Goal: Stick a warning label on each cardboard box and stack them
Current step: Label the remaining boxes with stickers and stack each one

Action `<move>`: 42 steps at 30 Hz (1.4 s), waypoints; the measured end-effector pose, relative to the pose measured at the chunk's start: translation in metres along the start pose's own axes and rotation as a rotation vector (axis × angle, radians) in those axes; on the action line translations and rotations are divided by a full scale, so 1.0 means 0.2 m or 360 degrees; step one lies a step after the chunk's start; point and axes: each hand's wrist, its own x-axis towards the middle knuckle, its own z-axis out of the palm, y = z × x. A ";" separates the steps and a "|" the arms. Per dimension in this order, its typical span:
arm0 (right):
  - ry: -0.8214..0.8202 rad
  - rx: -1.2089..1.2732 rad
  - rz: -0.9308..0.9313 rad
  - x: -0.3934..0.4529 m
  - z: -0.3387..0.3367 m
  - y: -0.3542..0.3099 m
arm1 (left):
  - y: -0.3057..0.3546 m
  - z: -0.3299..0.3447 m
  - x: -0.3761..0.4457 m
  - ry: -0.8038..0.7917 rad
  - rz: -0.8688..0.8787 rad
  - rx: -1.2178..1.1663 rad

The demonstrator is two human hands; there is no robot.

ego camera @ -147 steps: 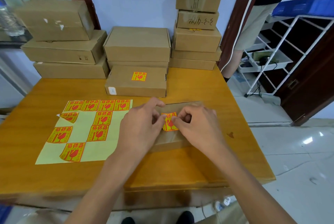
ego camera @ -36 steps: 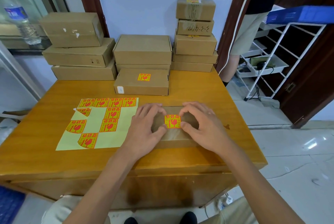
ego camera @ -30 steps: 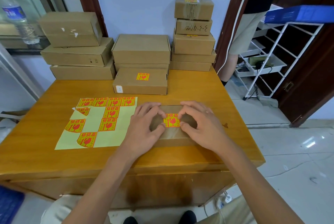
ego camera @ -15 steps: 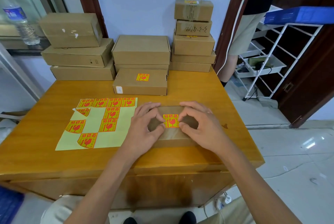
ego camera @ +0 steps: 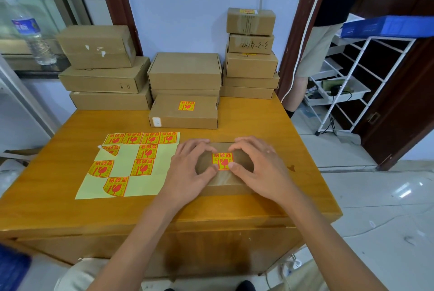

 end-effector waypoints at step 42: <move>0.0006 0.0116 0.0080 -0.05 -0.02 0.03 | 0.04 -0.02 -0.01 -0.0010 -0.0030 0.0058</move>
